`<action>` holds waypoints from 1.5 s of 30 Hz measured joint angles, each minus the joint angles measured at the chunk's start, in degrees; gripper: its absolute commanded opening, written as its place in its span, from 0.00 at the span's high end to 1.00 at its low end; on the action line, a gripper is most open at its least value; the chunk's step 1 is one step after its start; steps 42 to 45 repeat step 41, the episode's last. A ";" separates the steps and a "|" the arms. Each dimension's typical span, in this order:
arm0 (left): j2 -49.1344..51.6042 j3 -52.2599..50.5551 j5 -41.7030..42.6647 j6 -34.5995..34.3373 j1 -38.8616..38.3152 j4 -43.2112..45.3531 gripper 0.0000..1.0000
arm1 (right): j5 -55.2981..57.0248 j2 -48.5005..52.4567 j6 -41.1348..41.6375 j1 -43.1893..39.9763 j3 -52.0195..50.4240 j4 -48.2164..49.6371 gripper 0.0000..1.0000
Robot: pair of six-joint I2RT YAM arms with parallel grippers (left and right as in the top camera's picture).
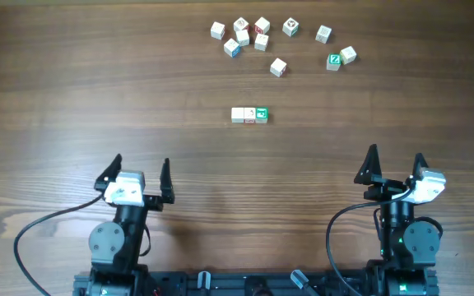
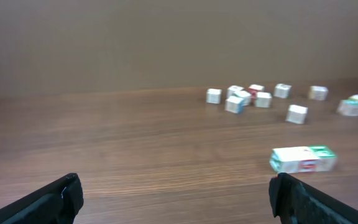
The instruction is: Form a horizontal line
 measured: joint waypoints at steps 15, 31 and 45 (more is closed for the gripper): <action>0.00 0.00 0.46 -0.28 3.98 0.00 0.00 | 0.00 0.00 0.00 0.02 0.00 0.00 0.00; 0.00 0.00 0.46 -0.31 4.00 0.00 0.00 | 0.00 0.00 0.00 0.00 0.00 0.00 0.00; 0.02 0.00 0.46 -0.31 4.00 0.00 0.00 | 0.00 0.00 0.00 0.00 0.00 0.00 0.00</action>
